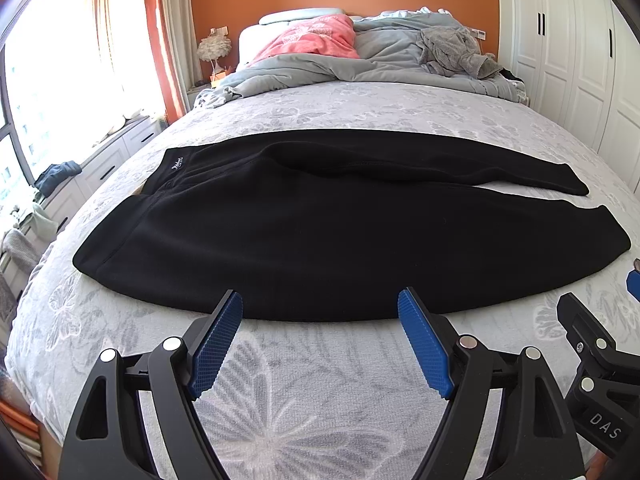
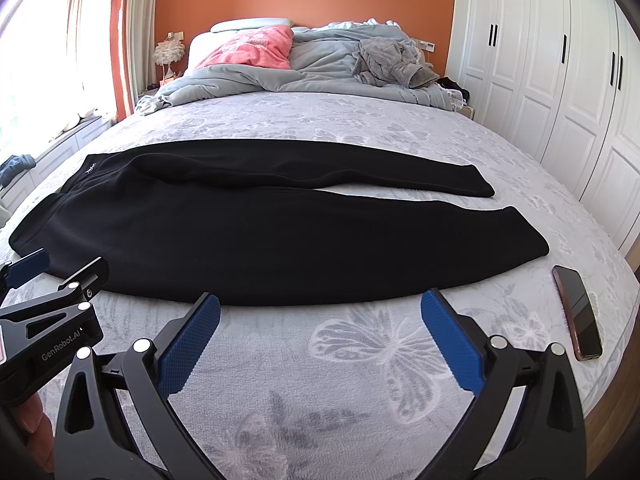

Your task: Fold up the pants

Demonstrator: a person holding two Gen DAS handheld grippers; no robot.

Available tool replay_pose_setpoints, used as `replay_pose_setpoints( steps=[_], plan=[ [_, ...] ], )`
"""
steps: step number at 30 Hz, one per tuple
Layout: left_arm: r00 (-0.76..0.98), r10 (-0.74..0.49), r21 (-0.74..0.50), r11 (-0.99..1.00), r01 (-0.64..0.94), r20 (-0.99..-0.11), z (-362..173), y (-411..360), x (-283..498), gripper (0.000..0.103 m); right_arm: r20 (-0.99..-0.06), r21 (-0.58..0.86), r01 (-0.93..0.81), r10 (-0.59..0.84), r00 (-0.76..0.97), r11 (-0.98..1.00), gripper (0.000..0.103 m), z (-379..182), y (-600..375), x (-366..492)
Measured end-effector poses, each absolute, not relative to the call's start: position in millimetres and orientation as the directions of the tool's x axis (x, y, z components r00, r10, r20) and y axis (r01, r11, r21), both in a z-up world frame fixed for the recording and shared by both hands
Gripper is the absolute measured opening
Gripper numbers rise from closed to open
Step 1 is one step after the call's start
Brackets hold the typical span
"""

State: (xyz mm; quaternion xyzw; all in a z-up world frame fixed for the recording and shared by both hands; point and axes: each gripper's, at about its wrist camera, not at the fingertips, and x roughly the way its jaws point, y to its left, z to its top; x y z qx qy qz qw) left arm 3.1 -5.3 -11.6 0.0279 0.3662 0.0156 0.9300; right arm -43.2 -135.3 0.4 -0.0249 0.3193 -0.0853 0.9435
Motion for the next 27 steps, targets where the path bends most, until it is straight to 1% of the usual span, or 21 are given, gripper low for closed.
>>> replay_pose_setpoints(
  steps=[20, 23, 24, 25, 27],
  plan=[
    [0.729, 0.044, 0.061, 0.998, -0.004, -0.683, -11.3, -3.9, 3.5, 0.077, -0.611, -0.082, 0.142, -0.162, 0.775, 0.987, 0.098, -3.5, -134.4, -42.4],
    [0.718, 0.019, 0.043, 0.999, 0.015, -0.696, -9.9, -1.2, 6.1, 0.078, -0.632, -0.070, 0.134, -0.148, 0.761, 0.988, 0.098, -6.3, -135.9, -39.4],
    [0.712, -0.007, 0.021, 0.999, 0.030, -0.702, -8.0, 1.6, 7.8, 0.078, -0.648, -0.066, 0.128, -0.140, 0.749, 0.990, 0.098, -5.8, -137.7, -37.1],
    [0.708, -0.035, -0.003, 0.999, 0.047, -0.705, -4.8, 5.0, 9.7, 0.078, -0.662, -0.060, 0.123, -0.132, 0.738, 0.991, 0.098, -2.3, -140.8, -34.7],
    [0.712, -0.051, -0.023, 0.999, 0.049, -0.701, 7.2, 14.3, 16.4, 0.078, -0.676, -0.030, 0.105, -0.097, 0.731, 0.994, 0.098, 12.8, -154.8, -27.8]
  ],
)
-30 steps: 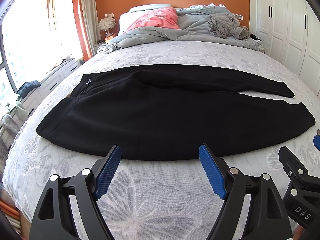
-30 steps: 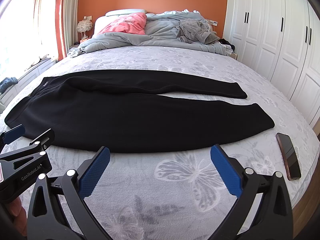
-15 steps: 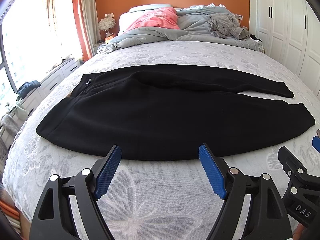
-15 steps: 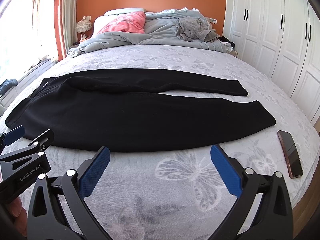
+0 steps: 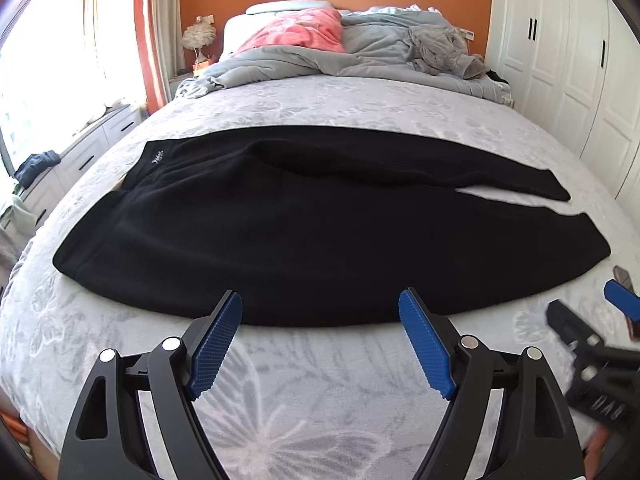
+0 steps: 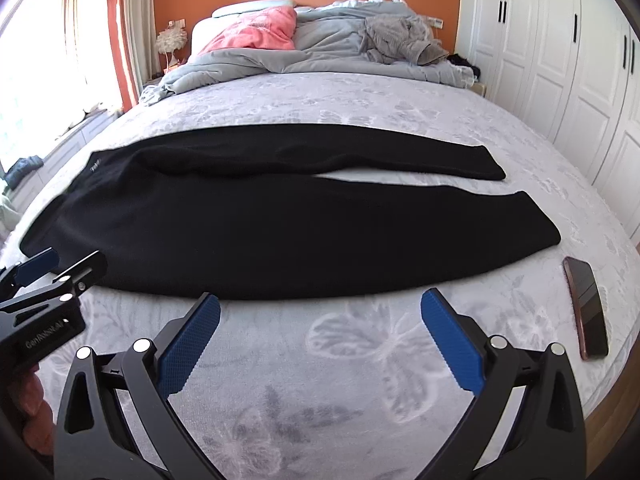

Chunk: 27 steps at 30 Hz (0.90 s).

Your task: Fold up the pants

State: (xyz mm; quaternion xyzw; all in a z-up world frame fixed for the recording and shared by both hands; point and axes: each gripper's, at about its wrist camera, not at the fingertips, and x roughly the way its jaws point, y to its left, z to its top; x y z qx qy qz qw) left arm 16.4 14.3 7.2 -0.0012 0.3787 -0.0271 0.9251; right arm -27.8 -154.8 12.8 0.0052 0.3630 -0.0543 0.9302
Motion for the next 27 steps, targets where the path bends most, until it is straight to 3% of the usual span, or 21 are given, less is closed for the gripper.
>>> replay_pose_setpoints(
  steps=[5, 9, 13, 20, 24, 27],
  plan=[
    [0.731, -0.086, -0.065, 0.996, 0.057, -0.677, 52.1, 52.2, 60.2, 0.087, -0.674, -0.082, 0.116, -0.141, 0.725, 0.990, 0.098, 56.2, -234.2, 23.6],
    [0.699, -0.055, -0.079, 0.997, -0.003, -0.713, 63.4, 104.7, 138.5, 0.087, -0.722, 0.032, 0.218, -0.128, 0.680, 0.975, 0.098, 50.6, -332.0, 98.2],
    [0.611, -0.027, -0.167, 0.971, -0.174, -0.791, 44.2, 179.0, 233.4, 0.087, -0.752, 0.125, 0.336, -0.132, 0.646, 0.934, 0.098, 31.8, -413.7, 165.5],
    [0.535, -0.071, -0.319, 0.866, -0.386, -0.842, -9.9, 270.5, 347.6, 0.087, -0.783, 0.215, 0.437, -0.113, 0.612, 0.873, 0.098, -7.0, -491.3, 254.7],
    [0.487, -0.083, -0.338, 0.819, -0.463, -0.869, -44.7, 290.4, 387.3, 0.087, -0.820, 0.182, 0.452, -0.118, 0.559, 0.873, 0.098, -34.6, -505.7, 293.7],
    [0.491, -0.006, -0.263, 0.850, -0.457, -0.871, -53.0, 291.2, 402.6, 0.087, -0.829, 0.136, 0.449, -0.147, 0.540, 0.883, 0.098, -47.4, -504.2, 307.2]
  ],
)
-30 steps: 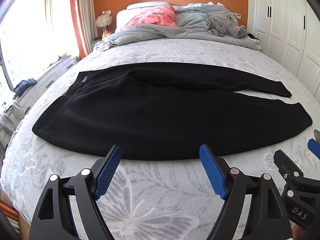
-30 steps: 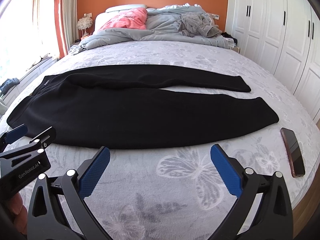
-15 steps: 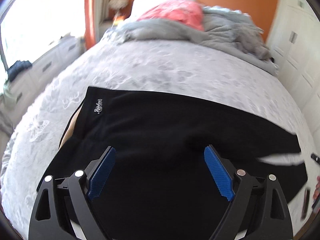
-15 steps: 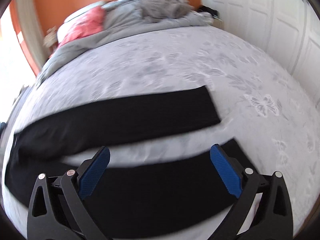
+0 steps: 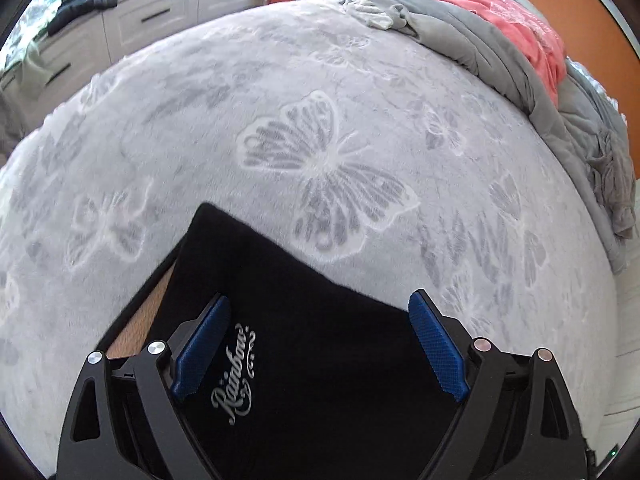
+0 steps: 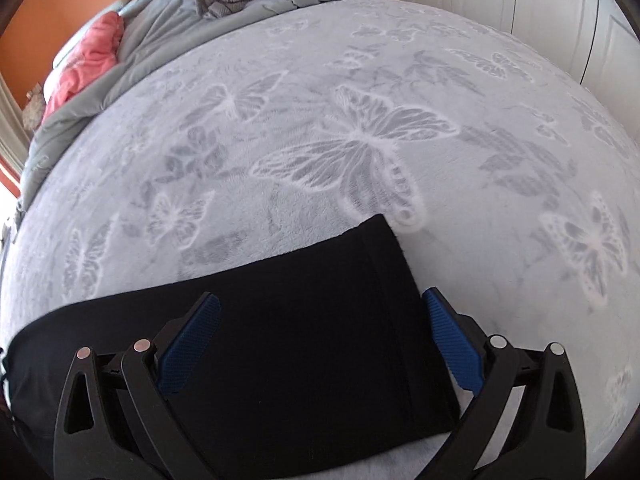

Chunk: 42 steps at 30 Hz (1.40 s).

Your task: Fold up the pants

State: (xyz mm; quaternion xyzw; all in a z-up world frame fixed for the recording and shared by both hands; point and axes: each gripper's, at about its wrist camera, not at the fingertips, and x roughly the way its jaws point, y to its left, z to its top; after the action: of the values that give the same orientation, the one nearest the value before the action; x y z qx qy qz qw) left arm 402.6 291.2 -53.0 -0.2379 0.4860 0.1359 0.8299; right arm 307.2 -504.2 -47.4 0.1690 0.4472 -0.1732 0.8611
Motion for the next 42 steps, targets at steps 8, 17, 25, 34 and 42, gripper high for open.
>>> replay_pose_setpoints(
  steps=[8, 17, 25, 34, 42],
  plan=[
    [0.477, 0.035, -0.205, 0.874, -0.441, -0.878, -40.0, 294.5, 405.1, 0.006, -0.825, 0.065, 0.393, -0.172, 0.538, 0.917, 0.012, -33.6, -479.1, 306.4],
    [0.649, -0.154, -0.434, 0.851, -0.297, -0.745, 61.8, 308.4, 285.8, 0.003, -0.689, 0.067, 0.247, -0.134, 0.713, 0.967, 0.011, 66.1, -445.9, 211.0],
    [0.566, -0.139, -0.374, 0.869, -0.323, -0.812, 33.4, 325.3, 152.0, 0.000, -0.730, 0.021, 0.188, -0.113, 0.674, 0.982, 0.016, 26.7, -456.2, 124.2],
    [0.606, -0.253, -0.565, 0.721, -0.401, -0.754, 16.5, 316.5, 80.1, 0.090, -0.686, 0.074, 0.341, -0.200, 0.700, 0.937, 0.073, 12.6, -465.8, 62.1],
    [0.552, -0.367, -0.654, 0.545, -0.525, -0.749, -28.0, 305.3, 128.6, 0.091, -0.665, 0.301, 0.290, -0.018, 0.746, 0.909, 0.074, 39.7, -430.6, 30.8]
  ],
)
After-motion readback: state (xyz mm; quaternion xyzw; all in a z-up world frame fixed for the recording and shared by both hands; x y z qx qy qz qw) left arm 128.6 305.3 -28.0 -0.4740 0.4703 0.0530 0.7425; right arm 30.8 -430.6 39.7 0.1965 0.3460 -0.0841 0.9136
